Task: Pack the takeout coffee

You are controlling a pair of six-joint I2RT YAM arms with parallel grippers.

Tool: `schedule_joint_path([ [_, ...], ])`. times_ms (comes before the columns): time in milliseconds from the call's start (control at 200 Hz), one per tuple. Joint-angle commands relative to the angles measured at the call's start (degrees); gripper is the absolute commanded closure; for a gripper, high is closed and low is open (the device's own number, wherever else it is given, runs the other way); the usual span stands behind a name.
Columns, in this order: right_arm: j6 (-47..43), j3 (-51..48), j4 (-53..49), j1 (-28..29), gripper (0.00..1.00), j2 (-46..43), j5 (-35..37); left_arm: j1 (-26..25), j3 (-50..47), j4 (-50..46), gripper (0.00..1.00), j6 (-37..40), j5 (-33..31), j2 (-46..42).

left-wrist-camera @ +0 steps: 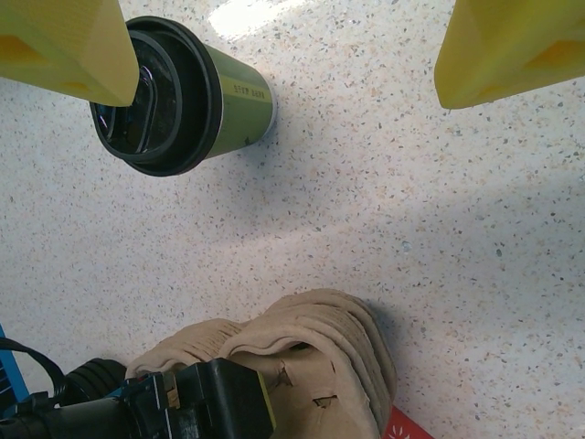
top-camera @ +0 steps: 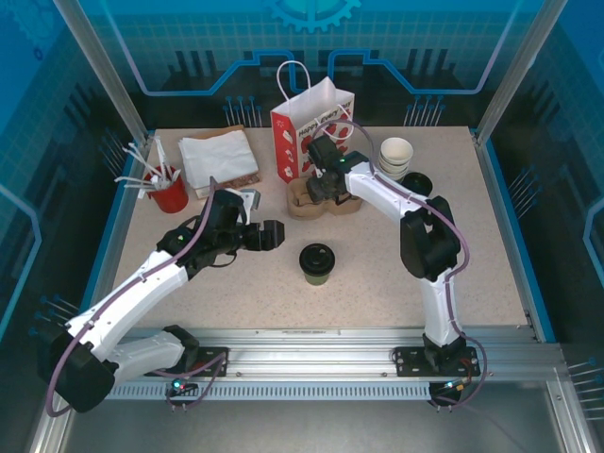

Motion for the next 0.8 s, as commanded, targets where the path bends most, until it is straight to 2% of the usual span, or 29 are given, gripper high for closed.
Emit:
schedule_joint_path([
  [0,0.57,0.94,-0.84,-0.91,0.47,0.68,-0.39,0.27,1.28,0.81,0.14,1.05,1.10,0.44],
  [290,1.17,1.24,-0.84,-0.92,0.58,0.04,-1.48,0.38,0.72,0.72,0.14,1.03,1.02,0.23],
  [790,1.27,3.36,-2.80,-0.84,0.57,-4.26,-1.17,0.38,0.32,0.90,0.14,1.12,1.36,0.16],
])
